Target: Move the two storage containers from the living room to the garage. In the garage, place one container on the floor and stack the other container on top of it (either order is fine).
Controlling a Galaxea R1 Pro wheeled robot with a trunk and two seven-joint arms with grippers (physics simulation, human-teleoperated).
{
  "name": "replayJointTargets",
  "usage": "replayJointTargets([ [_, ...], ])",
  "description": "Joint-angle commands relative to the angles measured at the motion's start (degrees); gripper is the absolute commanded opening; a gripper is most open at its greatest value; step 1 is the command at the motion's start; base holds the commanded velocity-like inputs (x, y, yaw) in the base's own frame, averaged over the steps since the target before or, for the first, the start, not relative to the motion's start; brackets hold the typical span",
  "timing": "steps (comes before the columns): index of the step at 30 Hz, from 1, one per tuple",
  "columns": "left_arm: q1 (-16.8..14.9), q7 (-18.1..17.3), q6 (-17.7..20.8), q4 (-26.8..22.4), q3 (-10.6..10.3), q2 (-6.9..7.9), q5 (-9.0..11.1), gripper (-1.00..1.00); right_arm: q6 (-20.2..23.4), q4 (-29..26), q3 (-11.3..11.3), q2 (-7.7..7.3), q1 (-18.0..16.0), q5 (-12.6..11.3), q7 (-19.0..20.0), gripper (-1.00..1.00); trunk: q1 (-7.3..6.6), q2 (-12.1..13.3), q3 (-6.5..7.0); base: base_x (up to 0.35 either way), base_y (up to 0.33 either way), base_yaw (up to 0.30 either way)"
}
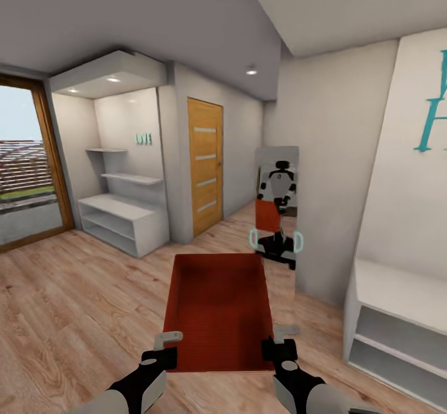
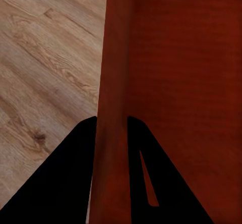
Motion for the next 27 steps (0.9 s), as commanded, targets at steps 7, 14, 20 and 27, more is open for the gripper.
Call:
replayJointTargets([
  [7,0.0,0.6,-0.1,0.1,-0.3,0.11,0.8,-1.0,-0.1,-0.1,-3.1,0.01,-0.1,1.6,-0.2,-1.0,0.04,-0.1,-0.08,0.323,0.0,0.265],
  [14,0.0,0.6,-0.1,0.0,-0.3,0.11,0.8,-1.0,-0.1,-0.1,-3.1,-0.01,-0.1,1.6,-0.2,-1.0,0.04,-0.1,0.08,0.323,0.0,0.265],
  [20,0.0,0.6,-0.1,-0.1,-0.3,0.1,0.8,-1.0,-0.1,-0.1,-3.1,-0.04,-0.1,1.6,-0.2,-1.0,0.04,-0.1,0.25,0.323,0.0,0.265],
  [27,0.0,0.6,-0.1,-0.2,-0.3,0.11,0.8,-1.0,-0.1,-0.1,-3.1,-0.04,-0.1,1.6,-0.2,-1.0,0.04,-0.1,0.45,0.323,0.0,0.266],
])
